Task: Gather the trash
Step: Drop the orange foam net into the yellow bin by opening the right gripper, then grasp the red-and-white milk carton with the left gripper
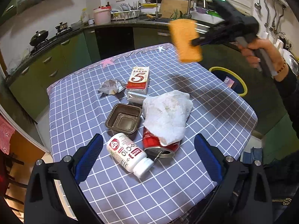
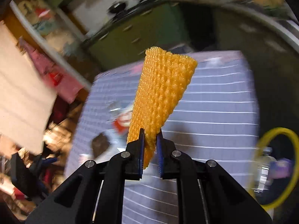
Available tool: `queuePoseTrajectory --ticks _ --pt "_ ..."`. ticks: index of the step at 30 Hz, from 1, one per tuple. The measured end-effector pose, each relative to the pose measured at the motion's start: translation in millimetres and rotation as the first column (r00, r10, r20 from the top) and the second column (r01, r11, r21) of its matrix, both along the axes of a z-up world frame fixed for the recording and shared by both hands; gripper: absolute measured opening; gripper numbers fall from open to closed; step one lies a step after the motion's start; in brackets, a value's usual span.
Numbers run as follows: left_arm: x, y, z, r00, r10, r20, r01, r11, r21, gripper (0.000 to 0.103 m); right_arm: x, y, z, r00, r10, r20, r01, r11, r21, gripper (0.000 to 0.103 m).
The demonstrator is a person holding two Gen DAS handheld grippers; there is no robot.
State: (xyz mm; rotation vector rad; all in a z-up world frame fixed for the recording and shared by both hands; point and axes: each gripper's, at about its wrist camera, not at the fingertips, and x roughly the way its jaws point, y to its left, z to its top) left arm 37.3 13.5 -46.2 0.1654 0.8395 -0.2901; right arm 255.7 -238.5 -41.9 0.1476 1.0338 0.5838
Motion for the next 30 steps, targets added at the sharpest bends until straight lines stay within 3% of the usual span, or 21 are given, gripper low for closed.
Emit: queuePoseTrajectory --ticks 3,7,10,14,17,18,20,25,27,30 --pt "3 -6 -1 1.000 -0.016 0.001 0.016 1.000 0.005 0.093 -11 -62 2 0.989 -0.137 0.063 0.144 0.983 -0.113 0.013" --pt "11 -21 0 0.999 -0.047 -0.002 0.047 0.999 0.014 0.093 -22 -143 -19 0.952 -0.293 0.086 0.306 0.915 -0.264 0.013" --pt "18 -32 1 0.998 -0.065 0.000 0.065 0.998 0.022 0.093 -20 -179 -48 0.937 -0.342 0.063 0.342 0.874 -0.344 0.013" --pt "26 -47 1 0.996 -0.089 -0.008 0.089 0.996 0.031 0.093 -8 -204 -98 0.934 -0.357 -0.028 0.320 0.866 -0.384 0.013" --pt "29 -58 1 0.994 -0.106 -0.016 0.107 0.993 0.052 0.093 3 -202 -126 0.939 -0.340 -0.053 0.280 0.845 -0.456 0.026" --pt "30 -61 1 0.994 -0.111 -0.016 0.112 0.992 0.066 0.093 6 -201 -132 0.939 -0.339 -0.057 0.276 0.843 -0.462 0.037" --pt "33 -64 2 0.994 -0.110 -0.016 0.111 0.990 0.085 0.093 8 -202 -135 0.940 -0.338 -0.050 0.276 0.836 -0.474 0.045" --pt "51 -67 7 0.992 -0.122 -0.030 0.124 0.989 0.083 0.093 -11 -212 -116 0.936 -0.353 -0.012 0.317 0.853 -0.415 0.046" --pt "63 -68 8 0.991 -0.131 -0.039 0.134 0.988 0.082 0.095 -22 -212 -105 0.937 -0.350 0.005 0.323 0.860 -0.394 0.053" --pt "97 -69 6 0.989 -0.137 -0.062 0.143 0.985 0.101 0.096 -42 -213 -96 0.941 -0.338 0.019 0.322 0.875 -0.362 0.055"
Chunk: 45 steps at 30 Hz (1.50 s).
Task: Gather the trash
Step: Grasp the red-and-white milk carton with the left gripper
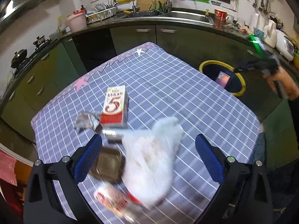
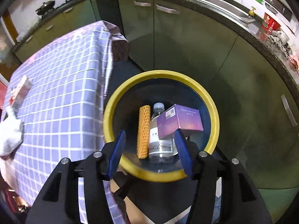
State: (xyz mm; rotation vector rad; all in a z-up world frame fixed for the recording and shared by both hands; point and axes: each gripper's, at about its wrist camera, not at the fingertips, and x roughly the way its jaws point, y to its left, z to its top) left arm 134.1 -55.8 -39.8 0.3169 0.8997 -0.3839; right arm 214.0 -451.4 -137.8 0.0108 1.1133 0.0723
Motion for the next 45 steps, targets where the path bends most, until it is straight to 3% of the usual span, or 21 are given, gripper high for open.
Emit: queuePoseTrajectory --ticks 8,13,16,20,27,37,45 --pt "96 0 -19 0.997 0.027 -0.070 -0.026 0.999 0.024 0.096 -24 -5 4 1.000 -0.011 -0.009 0.012 0.998 0.057 0.056" --pt "150 12 -47 0.968 0.078 -0.240 -0.100 0.992 -0.079 0.094 -27 -9 -2 1.000 -0.009 -0.025 0.011 0.997 0.072 0.061" --pt "165 12 -59 0.960 0.095 -0.264 -0.118 0.990 -0.071 0.088 -23 -6 -3 1.000 -0.001 -0.027 0.003 0.997 0.073 0.061" --pt "181 13 -72 0.947 0.111 -0.303 -0.138 0.988 -0.069 0.079 -20 0 -5 0.999 0.020 -0.032 -0.017 0.996 0.082 0.061" --pt "192 22 -83 0.937 0.160 -0.309 -0.175 0.984 -0.023 0.079 -20 9 -10 0.998 0.047 -0.051 -0.042 0.995 0.090 0.061" --pt "191 13 -99 0.932 0.132 -0.338 -0.136 0.991 0.013 0.079 -20 10 -14 0.997 0.050 -0.065 -0.043 0.994 0.102 0.061" --pt "192 12 -110 0.921 0.147 -0.362 -0.143 0.989 0.038 0.052 -23 5 -15 0.997 0.040 -0.067 -0.033 0.993 0.110 0.061"
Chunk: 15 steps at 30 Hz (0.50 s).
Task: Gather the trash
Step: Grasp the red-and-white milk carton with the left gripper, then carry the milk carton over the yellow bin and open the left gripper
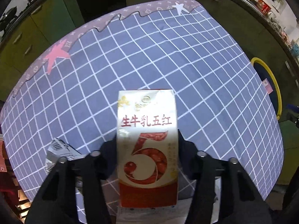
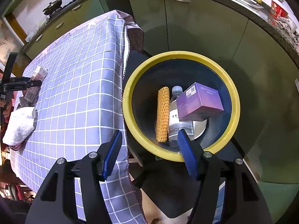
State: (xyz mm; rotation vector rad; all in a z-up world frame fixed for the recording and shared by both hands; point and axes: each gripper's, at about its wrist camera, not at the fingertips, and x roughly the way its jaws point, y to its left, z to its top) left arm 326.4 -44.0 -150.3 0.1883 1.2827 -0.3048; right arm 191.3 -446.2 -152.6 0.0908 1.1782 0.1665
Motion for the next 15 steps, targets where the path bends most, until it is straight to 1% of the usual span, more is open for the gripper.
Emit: queuePoseTrajectory --ticks 2,5,10,12,14,15 --pt "-1 1 1 1.000 0.007 -0.009 -0.007 1.000 -0.012 0.051 -1 0 1 1.000 0.000 0.003 0.000 1.000 0.000 0.061" --pt "-7 -3 10 1.000 -0.003 0.013 0.003 1.000 0.004 0.051 -4 -2 3 1.000 0.001 0.012 -0.001 1.000 0.005 0.062" --pt "-14 -26 43 0.997 -0.044 0.059 0.045 0.999 -0.017 0.051 -11 -12 11 0.999 -0.011 0.038 0.010 1.000 0.019 0.062" --pt "-18 -43 57 0.995 -0.071 0.072 0.073 0.997 -0.026 0.051 -14 -18 14 0.999 -0.019 0.049 0.018 1.000 0.021 0.062" --pt "-22 -69 71 0.990 -0.115 0.081 0.118 0.992 -0.041 0.051 -19 -27 18 0.998 -0.031 0.062 0.029 0.999 0.021 0.062" --pt "-25 -88 79 0.986 -0.146 0.084 0.150 0.987 -0.053 0.051 -22 -31 19 0.997 -0.039 0.068 0.037 0.999 0.023 0.062"
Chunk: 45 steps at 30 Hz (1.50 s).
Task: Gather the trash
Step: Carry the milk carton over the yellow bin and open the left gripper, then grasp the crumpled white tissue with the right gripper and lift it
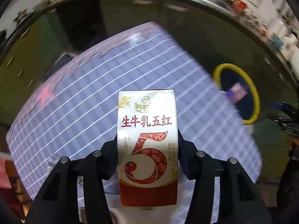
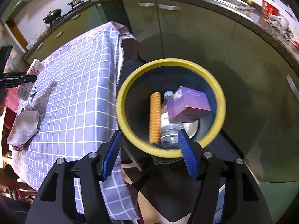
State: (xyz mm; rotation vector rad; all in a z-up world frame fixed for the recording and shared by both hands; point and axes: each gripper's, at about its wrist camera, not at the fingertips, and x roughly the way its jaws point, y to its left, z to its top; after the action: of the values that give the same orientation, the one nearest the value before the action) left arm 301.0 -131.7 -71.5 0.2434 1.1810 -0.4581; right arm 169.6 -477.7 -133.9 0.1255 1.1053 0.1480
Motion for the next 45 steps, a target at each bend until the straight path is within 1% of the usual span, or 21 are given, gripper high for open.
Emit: queuePoseTrajectory --ticks 3,6,8,11,15,19,20,21,23,25,29,33,35,38,41,42,43,45 --pt "-8 -54 10 0.996 -0.089 0.004 0.089 0.996 -0.020 0.051 -10 -19 0 1.000 -0.028 0.012 0.028 1.000 0.010 0.063" --pt "-15 -112 15 0.983 -0.183 0.020 0.184 0.982 -0.031 0.051 -21 -45 -5 0.998 -0.064 0.007 0.064 0.998 0.028 0.063" --pt "-17 -152 13 0.970 -0.241 0.017 0.242 0.970 -0.040 0.051 -29 -58 -9 0.996 -0.086 0.000 0.086 0.996 0.034 0.063" --pt "-17 -206 1 0.955 -0.297 0.003 0.297 0.954 -0.041 0.052 -43 -82 -14 0.992 -0.129 -0.008 0.130 0.990 0.049 0.063" --pt "-9 -256 -20 0.945 -0.327 -0.010 0.327 0.944 -0.035 0.052 -61 -110 -17 0.982 -0.187 -0.010 0.187 0.980 0.065 0.063" --pt "8 -293 -43 0.947 -0.320 -0.025 0.319 0.947 -0.037 0.052 -72 -127 -18 0.974 -0.224 -0.010 0.224 0.971 0.081 0.065" --pt "11 -296 -47 0.949 -0.316 -0.025 0.315 0.949 -0.036 0.058 -73 -130 -19 0.974 -0.228 -0.010 0.228 0.970 0.086 0.069" --pt "14 -298 -48 0.950 -0.313 -0.024 0.312 0.950 -0.034 0.065 -74 -132 -19 0.973 -0.231 -0.010 0.231 0.969 0.090 0.070" --pt "14 -297 -48 0.951 -0.308 -0.008 0.308 0.951 -0.031 0.066 -76 -134 -21 0.972 -0.233 -0.013 0.233 0.968 0.095 0.070" --pt "13 -297 -46 0.951 -0.308 -0.013 0.308 0.951 -0.040 0.066 -74 -133 -21 0.973 -0.231 -0.014 0.231 0.968 0.098 0.070" --pt "0 -273 -22 0.953 -0.302 0.010 0.302 0.951 -0.069 0.066 -70 -126 -19 0.977 -0.211 -0.008 0.211 0.972 0.102 0.070" --pt "-23 -226 9 0.958 -0.283 0.046 0.287 0.952 -0.106 0.066 -67 -112 -15 0.985 -0.173 -0.002 0.173 0.981 0.091 0.070" --pt "-39 -197 22 0.962 -0.263 0.069 0.270 0.954 -0.129 0.066 -65 -103 -12 0.988 -0.152 0.001 0.151 0.985 0.078 0.070" --pt "-63 -147 37 0.972 -0.219 0.084 0.231 0.957 -0.178 0.067 -60 -87 -4 0.994 -0.112 0.005 0.112 0.992 0.060 0.070" --pt "-86 -92 47 0.986 -0.132 0.103 0.150 0.971 -0.185 0.068 -51 -57 6 1.000 -0.016 0.014 0.015 0.998 0.062 0.071" --pt "-94 -73 49 0.989 -0.101 0.111 0.120 0.976 -0.181 0.068 -47 -40 11 0.999 0.041 0.019 -0.042 0.997 0.068 0.071" --pt "-104 -51 51 0.991 -0.064 0.119 0.086 0.979 -0.184 0.068 -44 -27 13 0.996 0.083 0.024 -0.085 0.994 0.072 0.071" --pt "-122 -13 55 0.991 0.001 0.137 0.025 0.981 -0.190 0.070 -37 16 22 0.976 0.212 0.051 -0.216 0.973 0.085 0.071"
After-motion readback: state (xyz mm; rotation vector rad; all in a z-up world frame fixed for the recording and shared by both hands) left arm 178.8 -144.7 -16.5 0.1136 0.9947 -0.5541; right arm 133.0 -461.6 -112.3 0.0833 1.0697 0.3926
